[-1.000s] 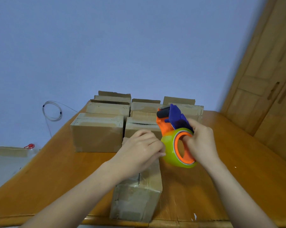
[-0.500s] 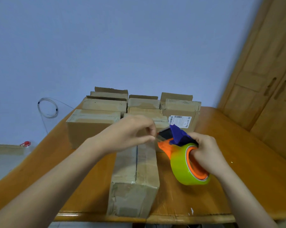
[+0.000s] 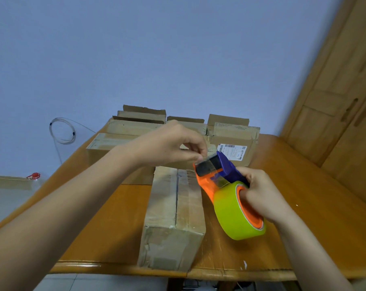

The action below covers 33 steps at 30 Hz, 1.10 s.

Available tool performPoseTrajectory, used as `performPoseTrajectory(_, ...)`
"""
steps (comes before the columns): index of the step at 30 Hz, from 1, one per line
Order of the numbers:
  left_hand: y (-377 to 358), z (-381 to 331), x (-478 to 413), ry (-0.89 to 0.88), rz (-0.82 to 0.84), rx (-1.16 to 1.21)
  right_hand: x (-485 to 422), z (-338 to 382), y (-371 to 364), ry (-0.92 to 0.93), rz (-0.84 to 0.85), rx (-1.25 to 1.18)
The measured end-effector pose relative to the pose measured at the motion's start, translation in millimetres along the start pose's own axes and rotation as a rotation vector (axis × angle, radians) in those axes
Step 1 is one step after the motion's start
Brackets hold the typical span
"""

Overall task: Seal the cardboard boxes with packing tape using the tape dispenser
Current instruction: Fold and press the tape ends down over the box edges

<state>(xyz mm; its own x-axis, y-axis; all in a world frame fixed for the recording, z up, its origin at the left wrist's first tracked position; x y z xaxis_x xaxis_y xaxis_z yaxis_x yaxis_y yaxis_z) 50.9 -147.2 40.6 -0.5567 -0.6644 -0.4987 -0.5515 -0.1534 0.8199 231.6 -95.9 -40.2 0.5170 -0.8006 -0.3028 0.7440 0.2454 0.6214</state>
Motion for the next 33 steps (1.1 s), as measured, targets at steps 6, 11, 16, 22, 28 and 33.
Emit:
performPoseTrajectory(6,-4,6,7,0.075,0.062,0.040,2,-1,2,-0.015,0.015,-0.007)
performPoseTrajectory(11,-7,14,9,0.169,0.088,0.101,4,-1,3,-0.025,0.054,-0.071)
performPoseTrajectory(16,-10,13,7,0.216,0.132,0.107,4,-4,2,-0.026,0.061,-0.016)
performPoseTrajectory(22,-7,12,-3,0.211,0.157,0.057,4,3,-1,0.013,0.023,0.098)
performPoseTrajectory(28,-1,19,-5,0.117,0.127,0.003,-3,12,7,0.069,-0.054,0.210)
performPoseTrajectory(33,6,24,9,0.001,-0.135,-0.221,-21,16,20,0.176,-0.241,0.448)
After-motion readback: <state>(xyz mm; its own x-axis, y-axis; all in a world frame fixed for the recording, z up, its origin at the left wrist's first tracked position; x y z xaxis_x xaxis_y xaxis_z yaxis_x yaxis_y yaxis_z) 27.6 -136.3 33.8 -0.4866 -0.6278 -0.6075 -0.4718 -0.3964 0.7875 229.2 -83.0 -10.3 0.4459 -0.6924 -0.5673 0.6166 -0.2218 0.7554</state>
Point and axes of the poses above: each hand's wrist, its own x-axis away from the middle knuckle, its own y-axis out of the back of the hand, z = x × y, the point moved 6 cm from there along -x, towards the middle knuckle
